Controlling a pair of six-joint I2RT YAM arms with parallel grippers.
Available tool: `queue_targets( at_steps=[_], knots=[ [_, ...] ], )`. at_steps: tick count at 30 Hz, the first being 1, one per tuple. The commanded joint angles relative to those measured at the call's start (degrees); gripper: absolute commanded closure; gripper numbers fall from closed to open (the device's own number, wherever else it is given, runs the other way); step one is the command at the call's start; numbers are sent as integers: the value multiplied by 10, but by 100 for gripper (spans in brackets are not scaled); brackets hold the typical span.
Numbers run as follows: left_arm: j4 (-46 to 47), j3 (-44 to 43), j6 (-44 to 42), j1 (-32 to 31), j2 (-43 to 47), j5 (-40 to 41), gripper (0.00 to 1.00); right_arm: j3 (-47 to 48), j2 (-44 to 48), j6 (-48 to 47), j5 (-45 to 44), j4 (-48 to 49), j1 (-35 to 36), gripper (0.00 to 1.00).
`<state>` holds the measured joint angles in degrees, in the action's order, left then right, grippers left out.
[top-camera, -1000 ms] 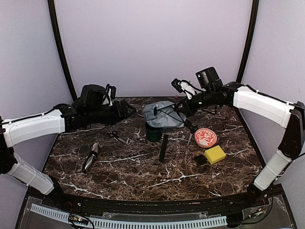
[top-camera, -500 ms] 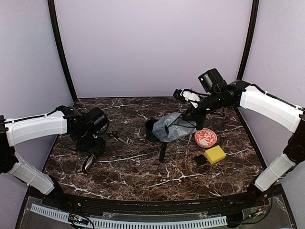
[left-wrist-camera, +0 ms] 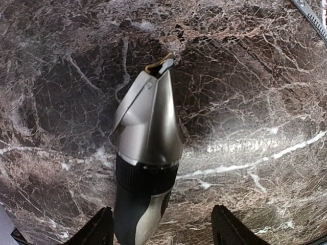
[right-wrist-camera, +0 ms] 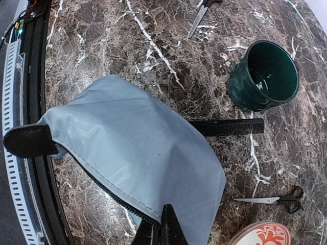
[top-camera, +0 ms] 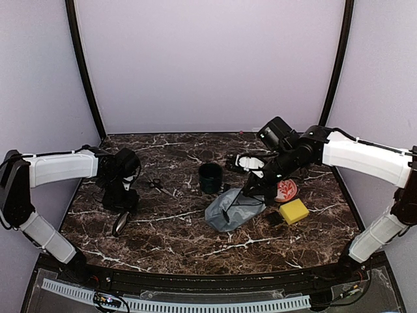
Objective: Sort the hair-cutting tools
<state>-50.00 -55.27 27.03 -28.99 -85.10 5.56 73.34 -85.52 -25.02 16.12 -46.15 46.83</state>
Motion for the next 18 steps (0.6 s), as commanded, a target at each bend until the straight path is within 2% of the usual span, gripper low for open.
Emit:
queue_targets(
  at_steps=[1,6,10,14,18],
  knots=[
    [19,1,-48,16,-32,-20,36,9,-25,9,16,9,21,100],
    [26,-18,-65,29,-79,-22,42,21,-52,29,3,10,22,100],
    [32,-28,-65,32,-105,-18,50,15,-54,33,9,11,25,100],
    [34,-35,-67,32,-126,0,44,9,-53,33,7,15,25,100],
    [37,-48,-68,32,-144,15,43,11,-77,33,14,14,26,100]
  ],
)
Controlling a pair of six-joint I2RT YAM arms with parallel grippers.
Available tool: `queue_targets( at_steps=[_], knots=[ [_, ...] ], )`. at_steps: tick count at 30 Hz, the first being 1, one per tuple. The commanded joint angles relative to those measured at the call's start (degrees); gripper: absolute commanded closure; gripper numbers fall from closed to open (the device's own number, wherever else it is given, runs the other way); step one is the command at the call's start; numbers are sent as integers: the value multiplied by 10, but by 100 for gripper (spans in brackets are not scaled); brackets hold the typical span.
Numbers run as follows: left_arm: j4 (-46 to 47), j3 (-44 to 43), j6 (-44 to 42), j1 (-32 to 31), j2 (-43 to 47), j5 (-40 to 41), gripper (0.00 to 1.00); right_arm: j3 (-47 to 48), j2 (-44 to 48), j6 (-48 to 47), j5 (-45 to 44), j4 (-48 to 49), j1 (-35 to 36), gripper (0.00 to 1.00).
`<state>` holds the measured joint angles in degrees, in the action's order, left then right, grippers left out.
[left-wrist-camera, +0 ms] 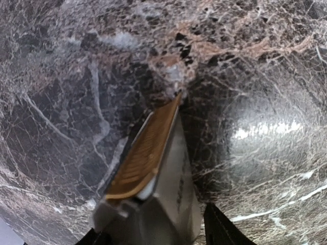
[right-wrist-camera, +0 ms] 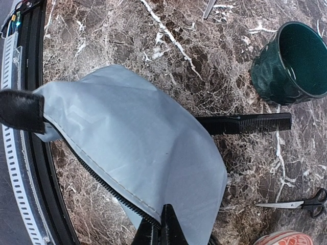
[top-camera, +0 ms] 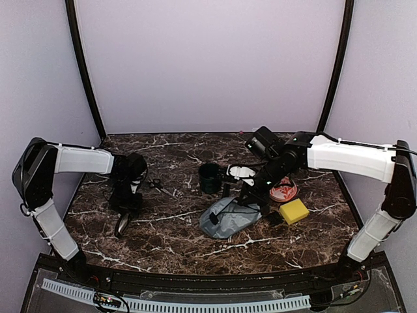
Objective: Sort the hair-cutting tools
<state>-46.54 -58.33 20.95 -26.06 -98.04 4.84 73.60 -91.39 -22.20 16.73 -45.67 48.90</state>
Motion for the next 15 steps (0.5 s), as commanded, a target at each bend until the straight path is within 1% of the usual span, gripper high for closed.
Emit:
queue_targets(
  at_steps=[1,6,7,8,10,13,15],
  knots=[
    [3,-21,-7,3,-18,23,43,9,-20,5,10,8,6,100],
    [13,-31,-11,6,-31,21,45,7,-29,5,9,18,7,99],
    [14,-32,-12,7,-34,22,47,7,-31,5,3,19,7,94],
    [14,-34,-13,7,-36,20,50,9,-32,6,-3,19,7,88],
    [14,-36,-14,7,-35,16,57,12,-27,7,-18,18,7,78],
    [8,-37,-18,7,-21,4,67,5,-7,5,-40,24,5,68],
    [-1,-40,-25,6,-4,-7,74,-6,11,6,-41,29,-2,65]
  ],
)
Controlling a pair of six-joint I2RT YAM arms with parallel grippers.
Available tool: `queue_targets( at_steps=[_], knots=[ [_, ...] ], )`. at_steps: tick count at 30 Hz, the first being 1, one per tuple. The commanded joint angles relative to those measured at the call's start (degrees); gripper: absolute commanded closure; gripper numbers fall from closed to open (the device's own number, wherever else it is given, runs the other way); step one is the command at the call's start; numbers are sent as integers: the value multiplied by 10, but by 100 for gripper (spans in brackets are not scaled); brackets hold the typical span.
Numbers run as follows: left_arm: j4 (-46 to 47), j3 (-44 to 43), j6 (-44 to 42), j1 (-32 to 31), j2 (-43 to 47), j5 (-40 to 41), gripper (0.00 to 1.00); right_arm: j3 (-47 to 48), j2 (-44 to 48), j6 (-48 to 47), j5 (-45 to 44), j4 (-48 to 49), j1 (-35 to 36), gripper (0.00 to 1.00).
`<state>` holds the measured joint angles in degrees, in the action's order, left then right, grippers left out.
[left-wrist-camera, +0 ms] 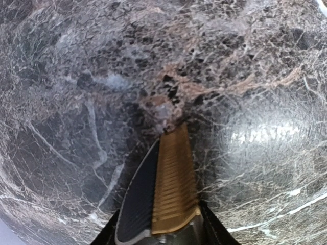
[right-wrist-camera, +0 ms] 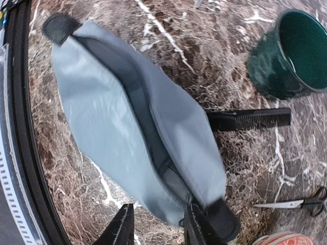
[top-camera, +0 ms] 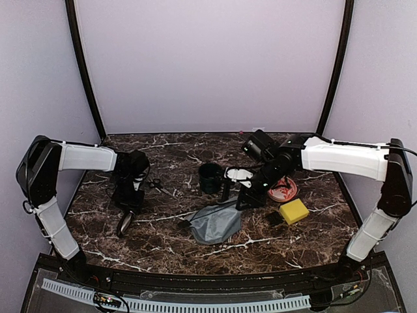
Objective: Sort the hair-cutting tools
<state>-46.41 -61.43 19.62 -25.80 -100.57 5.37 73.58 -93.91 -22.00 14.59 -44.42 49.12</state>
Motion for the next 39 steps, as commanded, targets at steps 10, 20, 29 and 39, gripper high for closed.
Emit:
queue_targets(
  at_steps=[10,20,29,39],
  knots=[
    [46,-74,-44,-65,249,-107,100,-62,107,21,54,49,-83,59],
    [369,15,-10,-130,330,-201,100,-5,16,113,174,73,-162,51],
    [492,88,10,-161,314,-167,100,138,-149,198,290,31,-160,43],
    [497,105,13,-173,309,-153,100,213,-217,219,252,6,-113,38]
  ],
)
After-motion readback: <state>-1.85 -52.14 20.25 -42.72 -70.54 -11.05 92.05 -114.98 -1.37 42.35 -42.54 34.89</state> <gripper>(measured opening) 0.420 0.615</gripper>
